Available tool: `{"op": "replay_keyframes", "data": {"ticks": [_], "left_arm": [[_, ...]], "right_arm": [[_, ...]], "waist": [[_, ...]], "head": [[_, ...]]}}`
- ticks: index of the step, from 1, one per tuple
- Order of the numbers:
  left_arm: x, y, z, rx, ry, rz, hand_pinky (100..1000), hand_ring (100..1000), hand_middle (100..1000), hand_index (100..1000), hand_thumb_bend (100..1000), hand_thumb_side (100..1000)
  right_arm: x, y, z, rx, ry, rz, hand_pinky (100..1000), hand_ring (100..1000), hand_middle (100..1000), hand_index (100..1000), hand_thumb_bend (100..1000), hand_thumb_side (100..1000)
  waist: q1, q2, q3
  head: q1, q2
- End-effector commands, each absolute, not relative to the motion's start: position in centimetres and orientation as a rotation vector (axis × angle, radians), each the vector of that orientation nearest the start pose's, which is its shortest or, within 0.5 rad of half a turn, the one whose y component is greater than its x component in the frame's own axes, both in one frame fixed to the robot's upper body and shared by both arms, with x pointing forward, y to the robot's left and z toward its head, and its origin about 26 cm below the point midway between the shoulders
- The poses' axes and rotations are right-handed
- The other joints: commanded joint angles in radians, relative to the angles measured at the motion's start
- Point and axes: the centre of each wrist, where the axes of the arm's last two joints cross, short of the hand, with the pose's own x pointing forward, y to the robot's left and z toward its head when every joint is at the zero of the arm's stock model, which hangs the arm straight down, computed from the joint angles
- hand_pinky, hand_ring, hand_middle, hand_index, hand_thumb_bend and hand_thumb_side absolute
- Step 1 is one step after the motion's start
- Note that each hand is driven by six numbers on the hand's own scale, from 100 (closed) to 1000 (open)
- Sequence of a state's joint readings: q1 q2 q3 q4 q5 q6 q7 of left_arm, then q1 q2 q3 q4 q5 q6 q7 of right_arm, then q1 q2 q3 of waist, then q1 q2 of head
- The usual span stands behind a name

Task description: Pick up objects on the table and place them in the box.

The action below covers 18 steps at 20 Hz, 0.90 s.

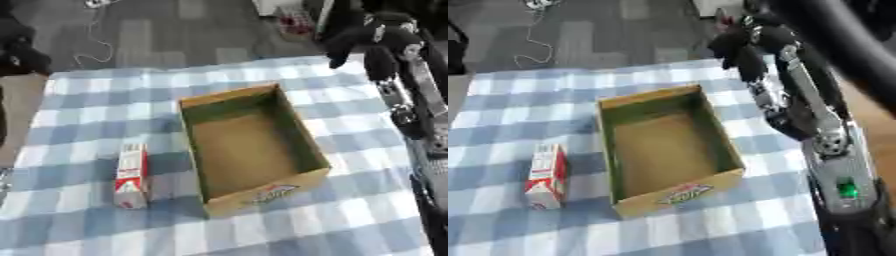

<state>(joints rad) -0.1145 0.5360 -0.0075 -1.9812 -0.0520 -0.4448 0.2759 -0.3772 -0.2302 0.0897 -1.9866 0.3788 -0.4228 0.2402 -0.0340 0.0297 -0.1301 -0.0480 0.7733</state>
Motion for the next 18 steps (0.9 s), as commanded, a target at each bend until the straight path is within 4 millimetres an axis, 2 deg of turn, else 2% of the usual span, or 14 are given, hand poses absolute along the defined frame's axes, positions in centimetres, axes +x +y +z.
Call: {"op": "replay_keyframes", "data": {"ticks": [1, 11, 13, 15, 18], "left_arm": [[27.8, 30.9, 17.6, 0.386, -2.580, -0.417, 453, 558, 664, 806, 150, 1000], [27.8, 30.9, 17.6, 0.391, -2.578, -0.419, 454, 558, 664, 806, 152, 1000], [27.8, 31.2, 17.8, 0.421, -2.575, -0.439, 477, 573, 687, 817, 162, 1000], [27.8, 31.7, 18.4, 0.521, -2.553, -0.545, 504, 596, 722, 837, 167, 1000], [27.8, 32.5, 19.4, 0.700, -2.441, -0.850, 521, 604, 734, 850, 159, 970]], "right_arm": [[30.4, -21.8, 21.1, 0.362, 3.194, -1.272, 402, 442, 517, 693, 100, 1000], [30.4, -21.8, 21.2, 0.366, 3.193, -1.274, 402, 442, 517, 693, 100, 1000], [30.5, -21.9, 21.2, 0.374, 3.196, -1.271, 402, 442, 517, 693, 100, 1000], [30.5, -22.1, 21.2, 0.396, 3.205, -1.258, 403, 442, 517, 693, 100, 1000], [30.5, -22.4, 21.3, 0.432, 3.222, -1.231, 403, 443, 516, 693, 100, 1000]], "waist": [[0.001, -0.012, -0.001], [0.001, -0.012, -0.001], [0.002, -0.012, -0.001], [0.002, -0.013, -0.003], [0.006, -0.017, -0.007]], "head": [[0.007, -0.003], [0.004, -0.003], [-0.001, -0.003], [-0.012, -0.003], [-0.014, -0.003]]}}
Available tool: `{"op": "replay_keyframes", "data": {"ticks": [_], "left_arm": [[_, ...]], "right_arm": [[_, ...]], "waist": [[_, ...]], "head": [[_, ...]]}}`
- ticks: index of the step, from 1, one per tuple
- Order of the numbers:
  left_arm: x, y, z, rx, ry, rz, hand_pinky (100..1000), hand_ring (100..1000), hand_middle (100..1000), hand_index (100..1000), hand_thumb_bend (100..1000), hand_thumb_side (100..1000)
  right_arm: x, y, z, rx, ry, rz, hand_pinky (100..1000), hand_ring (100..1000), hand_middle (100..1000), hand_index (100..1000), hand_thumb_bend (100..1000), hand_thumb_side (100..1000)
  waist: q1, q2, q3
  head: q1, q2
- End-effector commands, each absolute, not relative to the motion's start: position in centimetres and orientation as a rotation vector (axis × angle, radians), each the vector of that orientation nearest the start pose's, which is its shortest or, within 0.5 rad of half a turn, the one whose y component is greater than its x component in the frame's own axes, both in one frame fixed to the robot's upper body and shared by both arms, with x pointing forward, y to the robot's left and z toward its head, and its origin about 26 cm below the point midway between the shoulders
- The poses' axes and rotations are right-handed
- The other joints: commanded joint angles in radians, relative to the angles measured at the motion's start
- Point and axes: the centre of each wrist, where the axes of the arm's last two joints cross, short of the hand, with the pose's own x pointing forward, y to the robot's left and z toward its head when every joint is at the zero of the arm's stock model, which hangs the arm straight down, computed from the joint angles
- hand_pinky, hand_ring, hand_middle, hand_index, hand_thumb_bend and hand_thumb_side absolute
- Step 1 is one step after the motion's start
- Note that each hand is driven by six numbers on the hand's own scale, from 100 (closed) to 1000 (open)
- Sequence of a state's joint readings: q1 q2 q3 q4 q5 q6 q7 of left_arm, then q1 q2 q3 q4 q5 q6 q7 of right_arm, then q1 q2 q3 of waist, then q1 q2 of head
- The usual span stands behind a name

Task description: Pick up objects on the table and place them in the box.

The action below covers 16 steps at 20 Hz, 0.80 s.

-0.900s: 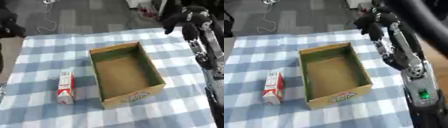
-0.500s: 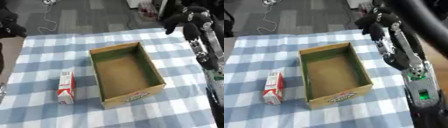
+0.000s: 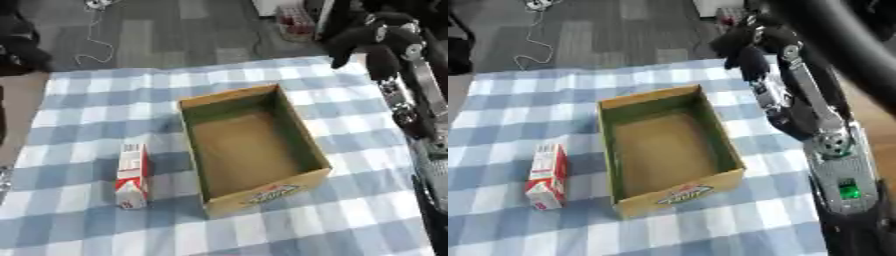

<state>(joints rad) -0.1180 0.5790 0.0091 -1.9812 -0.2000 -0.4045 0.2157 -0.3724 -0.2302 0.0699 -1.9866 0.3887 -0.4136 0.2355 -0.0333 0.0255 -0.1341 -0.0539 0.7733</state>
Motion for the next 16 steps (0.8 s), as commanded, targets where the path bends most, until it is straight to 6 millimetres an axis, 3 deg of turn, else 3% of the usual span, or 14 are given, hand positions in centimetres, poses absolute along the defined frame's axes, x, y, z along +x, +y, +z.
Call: {"op": "replay_keyframes", "data": {"ticks": [1, 6, 16], "left_arm": [[27.8, 32.7, 19.8, 0.736, -2.408, -0.935, 524, 598, 716, 833, 148, 949], [27.7, 33.7, 21.9, 0.849, -2.358, -1.284, 587, 628, 741, 826, 131, 932], [28.2, 34.1, 24.6, 0.974, -2.159, -1.915, 781, 773, 827, 812, 100, 900]], "right_arm": [[30.5, -22.4, 21.3, 0.438, 3.224, -1.225, 403, 443, 516, 693, 100, 1000], [30.5, -22.4, 21.3, 0.446, 3.224, -1.226, 403, 443, 517, 693, 100, 1000], [30.5, -22.3, 21.1, 0.421, 3.210, -1.269, 404, 442, 517, 694, 100, 1000]], "waist": [[0.008, -0.015, -0.003], [0.017, -0.017, -0.008], [0.024, -0.019, -0.016]], "head": [[-0.007, -0.003], [-0.012, -0.003], [0.003, -0.003]]}}
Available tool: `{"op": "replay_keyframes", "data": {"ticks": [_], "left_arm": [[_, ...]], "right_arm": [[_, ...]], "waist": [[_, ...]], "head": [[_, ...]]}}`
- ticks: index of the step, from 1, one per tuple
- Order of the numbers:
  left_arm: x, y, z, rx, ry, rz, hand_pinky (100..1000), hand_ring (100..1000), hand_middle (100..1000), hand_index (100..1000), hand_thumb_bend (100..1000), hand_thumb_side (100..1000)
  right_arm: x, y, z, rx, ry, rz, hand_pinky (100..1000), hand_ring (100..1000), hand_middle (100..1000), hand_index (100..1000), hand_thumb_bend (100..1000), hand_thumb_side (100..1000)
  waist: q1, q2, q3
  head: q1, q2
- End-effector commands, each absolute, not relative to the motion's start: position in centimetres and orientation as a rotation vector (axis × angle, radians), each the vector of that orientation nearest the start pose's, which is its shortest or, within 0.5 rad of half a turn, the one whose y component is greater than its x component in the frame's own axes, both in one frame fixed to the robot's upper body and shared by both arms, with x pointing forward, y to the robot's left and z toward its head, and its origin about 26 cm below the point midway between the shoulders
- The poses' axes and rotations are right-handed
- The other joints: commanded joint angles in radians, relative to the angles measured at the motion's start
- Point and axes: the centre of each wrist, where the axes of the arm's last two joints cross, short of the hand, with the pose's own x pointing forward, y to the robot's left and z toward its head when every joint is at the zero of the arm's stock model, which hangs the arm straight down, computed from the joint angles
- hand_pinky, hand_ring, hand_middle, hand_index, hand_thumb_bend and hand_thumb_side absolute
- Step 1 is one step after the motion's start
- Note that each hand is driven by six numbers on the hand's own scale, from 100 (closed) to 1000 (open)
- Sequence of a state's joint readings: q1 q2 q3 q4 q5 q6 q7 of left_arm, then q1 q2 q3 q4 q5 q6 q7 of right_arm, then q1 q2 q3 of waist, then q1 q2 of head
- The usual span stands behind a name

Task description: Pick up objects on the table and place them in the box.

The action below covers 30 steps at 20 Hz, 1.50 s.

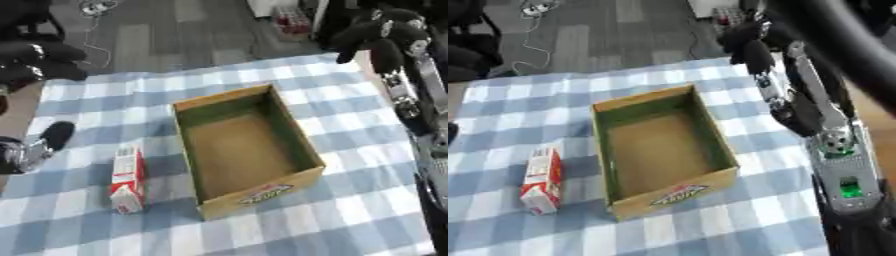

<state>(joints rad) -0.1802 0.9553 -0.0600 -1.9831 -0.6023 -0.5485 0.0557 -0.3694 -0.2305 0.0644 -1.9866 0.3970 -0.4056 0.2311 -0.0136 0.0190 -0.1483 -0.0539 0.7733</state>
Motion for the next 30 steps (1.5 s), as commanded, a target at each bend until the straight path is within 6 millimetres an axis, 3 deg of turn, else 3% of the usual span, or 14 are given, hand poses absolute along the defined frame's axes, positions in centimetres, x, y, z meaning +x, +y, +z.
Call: {"op": "replay_keyframes", "data": {"ticks": [1, 8, 15, 20, 30], "left_arm": [[28.3, 34.2, 24.7, -1.035, 2.246, 2.060, 823, 800, 845, 812, 100, 889], [28.7, 33.7, 26.2, -1.068, 1.784, 2.194, 973, 903, 913, 826, 135, 843], [29.0, 33.0, 26.6, -1.011, 1.466, 2.249, 1000, 938, 938, 834, 158, 830], [29.2, 32.5, 26.3, -0.924, 1.316, 2.272, 1000, 977, 962, 850, 229, 791], [30.8, 33.3, 25.1, -0.823, 1.145, 2.298, 1000, 1000, 1000, 889, 261, 736]], "right_arm": [[30.5, -22.3, 21.1, 0.420, 3.210, -1.271, 404, 442, 518, 694, 100, 1000], [30.5, -22.2, 21.2, 0.410, 3.205, -1.275, 404, 443, 517, 694, 100, 1000], [30.5, -22.1, 21.3, 0.394, 3.196, -1.282, 404, 443, 517, 693, 100, 1000], [30.5, -21.9, 21.4, 0.382, 3.191, -1.283, 405, 443, 517, 693, 100, 1000], [30.5, -21.6, 21.6, 0.358, 3.181, -1.278, 405, 443, 517, 692, 100, 1000]], "waist": [[0.005, -0.013, -0.002], [0.010, -0.015, -0.010], [0.017, -0.017, -0.021], [0.020, -0.018, -0.029], [0.026, -0.018, -0.044]], "head": [[0.004, -0.003], [0.015, -0.003], [0.028, -0.004], [0.031, -0.004], [0.035, -0.003]]}}
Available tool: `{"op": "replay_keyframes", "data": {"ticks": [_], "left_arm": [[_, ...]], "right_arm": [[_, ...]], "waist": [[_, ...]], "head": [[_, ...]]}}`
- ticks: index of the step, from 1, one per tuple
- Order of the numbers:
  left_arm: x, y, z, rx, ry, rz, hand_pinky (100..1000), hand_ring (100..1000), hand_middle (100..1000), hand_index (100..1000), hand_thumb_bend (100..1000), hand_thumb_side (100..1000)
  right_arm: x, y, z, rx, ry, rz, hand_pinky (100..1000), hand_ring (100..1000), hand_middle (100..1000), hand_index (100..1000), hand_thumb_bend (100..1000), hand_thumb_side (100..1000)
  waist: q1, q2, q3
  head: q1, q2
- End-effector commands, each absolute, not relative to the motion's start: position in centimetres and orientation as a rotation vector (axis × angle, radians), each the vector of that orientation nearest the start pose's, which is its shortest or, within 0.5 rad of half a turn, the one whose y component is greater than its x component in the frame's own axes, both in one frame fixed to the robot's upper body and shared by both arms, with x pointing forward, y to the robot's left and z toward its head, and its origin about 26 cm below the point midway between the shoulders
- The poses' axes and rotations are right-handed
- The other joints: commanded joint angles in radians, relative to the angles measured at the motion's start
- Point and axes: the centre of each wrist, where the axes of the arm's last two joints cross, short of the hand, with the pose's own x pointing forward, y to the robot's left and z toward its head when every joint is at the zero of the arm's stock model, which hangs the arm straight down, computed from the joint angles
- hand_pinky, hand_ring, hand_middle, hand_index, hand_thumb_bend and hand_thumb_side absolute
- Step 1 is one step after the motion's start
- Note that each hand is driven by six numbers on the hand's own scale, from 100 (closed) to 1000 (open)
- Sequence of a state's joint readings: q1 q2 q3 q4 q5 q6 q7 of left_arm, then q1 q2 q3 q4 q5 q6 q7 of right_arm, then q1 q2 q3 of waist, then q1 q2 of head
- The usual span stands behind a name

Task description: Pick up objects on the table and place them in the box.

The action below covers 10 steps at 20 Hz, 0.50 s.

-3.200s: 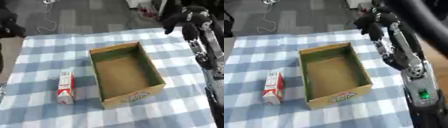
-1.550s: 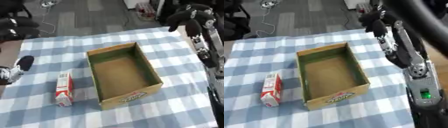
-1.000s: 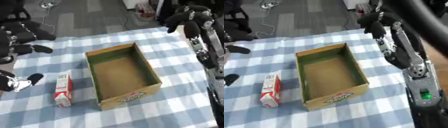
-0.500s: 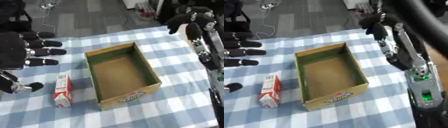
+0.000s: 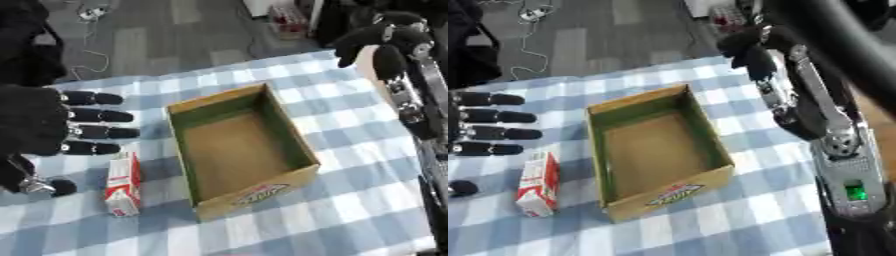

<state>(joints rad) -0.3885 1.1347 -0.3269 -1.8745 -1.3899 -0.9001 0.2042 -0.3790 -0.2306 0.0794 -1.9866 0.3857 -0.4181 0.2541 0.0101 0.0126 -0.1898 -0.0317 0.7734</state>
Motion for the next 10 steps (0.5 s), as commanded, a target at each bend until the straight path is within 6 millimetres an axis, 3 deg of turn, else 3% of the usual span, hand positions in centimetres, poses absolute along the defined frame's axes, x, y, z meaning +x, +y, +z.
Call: {"op": "replay_keyframes", "data": {"ticks": [1, 10], "left_arm": [[31.1, 33.5, 25.0, -0.828, 1.135, 2.297, 1000, 1000, 1000, 890, 262, 737], [34.0, 34.8, 23.5, -0.846, 1.093, 2.312, 1000, 1000, 1000, 899, 281, 743]], "right_arm": [[30.5, -21.6, 21.6, 0.356, 3.181, -1.278, 405, 443, 516, 692, 100, 1000], [30.6, -21.4, 21.7, 0.339, 3.178, -1.273, 405, 443, 516, 692, 100, 1000]], "waist": [[0.003, -0.012, -0.004], [0.006, -0.013, -0.014]], "head": [[0.014, -0.003], [0.023, -0.003]]}}
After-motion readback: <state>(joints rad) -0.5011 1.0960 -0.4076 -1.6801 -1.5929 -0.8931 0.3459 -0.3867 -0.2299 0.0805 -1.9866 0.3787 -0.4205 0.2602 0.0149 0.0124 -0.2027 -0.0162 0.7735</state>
